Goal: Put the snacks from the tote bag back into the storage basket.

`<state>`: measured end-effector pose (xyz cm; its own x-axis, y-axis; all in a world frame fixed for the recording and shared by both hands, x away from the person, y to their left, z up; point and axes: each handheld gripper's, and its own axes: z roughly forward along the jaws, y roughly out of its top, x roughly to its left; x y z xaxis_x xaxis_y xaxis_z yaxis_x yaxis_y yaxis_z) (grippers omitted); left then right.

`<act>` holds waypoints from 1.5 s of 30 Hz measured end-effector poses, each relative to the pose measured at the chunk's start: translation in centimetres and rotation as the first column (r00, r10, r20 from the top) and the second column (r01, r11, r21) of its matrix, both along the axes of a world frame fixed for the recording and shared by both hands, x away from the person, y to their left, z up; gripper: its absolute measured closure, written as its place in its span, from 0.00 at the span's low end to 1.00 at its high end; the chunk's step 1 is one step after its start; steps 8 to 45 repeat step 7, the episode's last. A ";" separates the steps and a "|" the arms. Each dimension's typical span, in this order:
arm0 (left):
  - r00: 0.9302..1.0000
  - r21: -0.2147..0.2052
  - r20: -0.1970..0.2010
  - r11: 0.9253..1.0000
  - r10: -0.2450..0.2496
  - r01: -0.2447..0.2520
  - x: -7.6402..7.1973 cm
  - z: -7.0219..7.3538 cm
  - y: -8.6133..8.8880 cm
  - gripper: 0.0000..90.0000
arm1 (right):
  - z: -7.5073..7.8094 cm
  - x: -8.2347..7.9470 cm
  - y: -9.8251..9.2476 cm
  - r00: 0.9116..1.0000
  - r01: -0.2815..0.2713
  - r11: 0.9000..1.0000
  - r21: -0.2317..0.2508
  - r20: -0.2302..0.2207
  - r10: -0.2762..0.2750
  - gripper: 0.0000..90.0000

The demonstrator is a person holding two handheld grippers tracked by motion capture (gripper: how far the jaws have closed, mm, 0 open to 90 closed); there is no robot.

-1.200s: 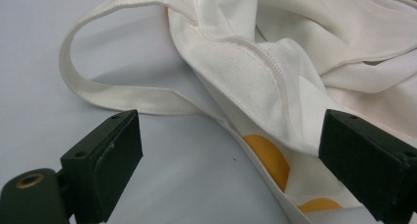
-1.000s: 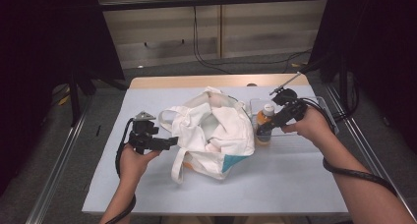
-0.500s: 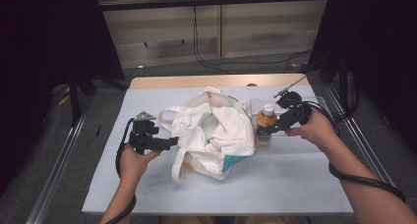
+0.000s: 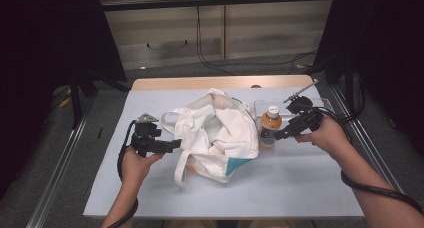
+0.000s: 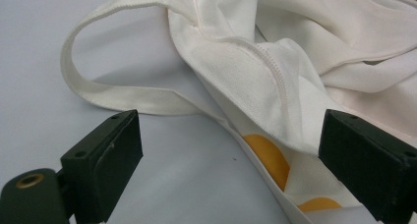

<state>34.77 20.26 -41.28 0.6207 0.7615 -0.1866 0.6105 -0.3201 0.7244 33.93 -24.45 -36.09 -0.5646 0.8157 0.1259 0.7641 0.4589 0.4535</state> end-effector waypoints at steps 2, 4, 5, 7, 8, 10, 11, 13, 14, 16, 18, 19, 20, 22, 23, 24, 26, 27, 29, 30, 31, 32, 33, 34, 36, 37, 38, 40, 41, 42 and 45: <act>1.000 0.002 -0.003 1.000 0.001 -0.001 0.0 0.0 0.0 0.10 | 0.0 -0.2 -0.1 1.000 0.009 1.000 0.009 0.004 -0.009 0.18; 1.000 -0.005 -0.006 1.000 -0.001 0.001 0.0 0.0 0.0 0.10 | 0.0 -0.4 -0.1 1.000 0.013 1.000 0.020 0.009 -0.013 0.18; 1.000 -0.002 -0.002 1.000 0.002 -0.002 0.0 0.0 0.0 0.10 | -0.1 -0.5 -0.2 1.000 0.005 1.000 0.019 0.014 -0.005 0.18; 1.000 0.001 -0.001 1.000 -0.007 0.007 0.1 0.0 0.0 0.11 | -0.3 -0.7 -0.3 1.000 0.012 0.999 0.031 0.021 -0.013 0.18; 1.000 0.001 -0.001 1.000 -0.007 0.007 0.1 0.0 0.0 0.11 | -0.3 -0.7 -0.3 1.000 0.012 0.999 0.031 0.021 -0.013 0.18; 1.000 0.001 -0.001 1.000 -0.007 0.007 0.1 0.0 0.0 0.11 | -0.3 -0.7 -0.3 1.000 0.012 0.999 0.031 0.021 -0.013 0.18; 1.000 0.001 -0.001 1.000 -0.007 0.007 0.1 0.0 0.0 0.11 | -0.3 -0.7 -0.3 1.000 0.012 0.999 0.031 0.021 -0.013 0.18; 1.000 0.001 -0.001 1.000 -0.007 0.007 0.1 0.0 0.0 0.11 | -0.3 -0.7 -0.3 1.000 0.012 0.999 0.031 0.021 -0.013 0.18; 1.000 0.001 -0.001 1.000 -0.007 0.007 0.1 0.0 0.0 0.11 | -0.3 -0.7 -0.3 1.000 0.012 0.999 0.031 0.021 -0.013 0.18; 1.000 0.001 -0.001 1.000 -0.007 0.007 0.1 0.0 0.0 0.11 | -0.3 -0.7 -0.3 1.000 0.012 0.999 0.031 0.021 -0.013 0.18; 1.000 0.001 -0.001 1.000 -0.007 0.007 0.1 0.0 0.0 0.11 | -0.3 -0.7 -0.3 1.000 0.012 0.999 0.031 0.021 -0.013 0.18; 1.000 0.001 -0.001 1.000 -0.007 0.007 0.1 0.0 0.0 0.11 | -0.3 -0.7 -0.3 1.000 0.012 0.999 0.031 0.021 -0.013 0.18; 1.000 0.001 -0.001 1.000 -0.007 0.007 0.1 0.0 0.0 0.11 | -0.3 -0.7 -0.3 1.000 0.012 0.999 0.031 0.021 -0.013 0.18; 1.000 0.001 -0.001 1.000 -0.007 0.007 0.1 0.0 0.0 0.11 | -0.3 -0.7 -0.3 1.000 0.012 0.999 0.031 0.021 -0.013 0.18; 1.000 0.001 -0.001 1.000 -0.007 0.007 0.1 0.0 0.0 0.11 | -0.3 -0.7 -0.3 1.000 0.012 0.999 0.031 0.021 -0.013 0.18; 1.000 0.001 -0.001 1.000 -0.007 0.007 0.1 0.0 0.0 0.11 | -0.3 -0.7 -0.3 1.000 0.012 0.999 0.031 0.021 -0.013 0.18; 1.000 0.001 -0.001 1.000 -0.007 0.007 0.1 0.0 0.0 0.11 | -0.3 -0.7 -0.3 1.000 0.012 0.999 0.031 0.021 -0.013 0.18; 1.000 0.001 -0.001 1.000 -0.007 0.007 0.1 0.0 0.0 0.11 | -0.3 -0.7 -0.3 1.000 0.012 0.999 0.031 0.021 -0.013 0.18; 1.000 0.001 -0.001 1.000 -0.007 0.007 0.1 0.0 0.0 0.11 | -0.3 -0.7 -0.3 1.000 0.012 0.999 0.031 0.021 -0.013 0.18; 1.000 0.001 -0.001 1.000 -0.007 0.007 0.1 0.0 0.0 0.11 | -0.3 -0.7 -0.3 1.000 0.012 0.999 0.031 0.021 -0.013 0.18; 1.000 0.001 -0.001 1.000 -0.007 0.007 0.1 0.0 0.0 0.11 | -0.3 -0.7 -0.3 1.000 0.012 0.999 0.031 0.021 -0.013 0.18; 1.000 0.001 -0.001 1.000 -0.007 0.007 0.1 0.0 0.0 0.11 | -0.3 -0.7 -0.3 1.000 0.012 0.999 0.031 0.021 -0.013 0.18; 1.000 0.001 -0.001 1.000 -0.007 0.007 0.1 0.0 0.0 0.11 | -0.3 -0.7 -0.3 1.000 0.012 0.999 0.031 0.021 -0.013 0.18; 1.000 0.001 -0.001 1.000 -0.007 0.007 0.1 0.0 0.0 0.11 | -0.3 -0.7 -0.3 1.000 0.012 0.999 0.031 0.021 -0.013 0.18; 1.000 0.001 -0.001 1.000 -0.007 0.007 0.1 0.0 0.0 0.11 | -0.3 -0.7 -0.3 1.000 0.012 0.999 0.031 0.021 -0.013 0.18; 1.000 0.001 -0.001 1.000 -0.007 0.007 0.1 0.0 0.0 0.11 | -0.3 -0.7 -0.3 1.000 0.012 0.999 0.031 0.021 -0.013 0.18; 1.000 0.001 -0.001 1.000 -0.007 0.007 0.1 0.0 0.0 0.11 | -0.3 -0.7 -0.3 1.000 0.012 0.999 0.031 0.021 -0.013 0.18; 1.000 0.001 -0.001 1.000 -0.007 0.007 0.1 0.0 0.0 0.11 | -0.3 -0.7 -0.3 1.000 0.012 0.999 0.031 0.021 -0.013 0.18; 1.000 0.001 -0.001 1.000 -0.007 0.007 0.1 0.0 0.0 0.11 | -0.3 -0.7 -0.3 1.000 0.012 0.999 0.031 0.021 -0.013 0.18; 1.000 0.001 -0.001 1.000 -0.007 0.007 0.1 0.0 0.0 0.11 | -0.3 -0.7 -0.3 1.000 0.012 0.999 0.031 0.021 -0.013 0.18; 1.000 0.001 -0.001 1.000 -0.007 0.007 0.1 0.0 0.0 0.11 | -0.3 -0.7 -0.3 1.000 0.012 0.999 0.031 0.021 -0.013 0.18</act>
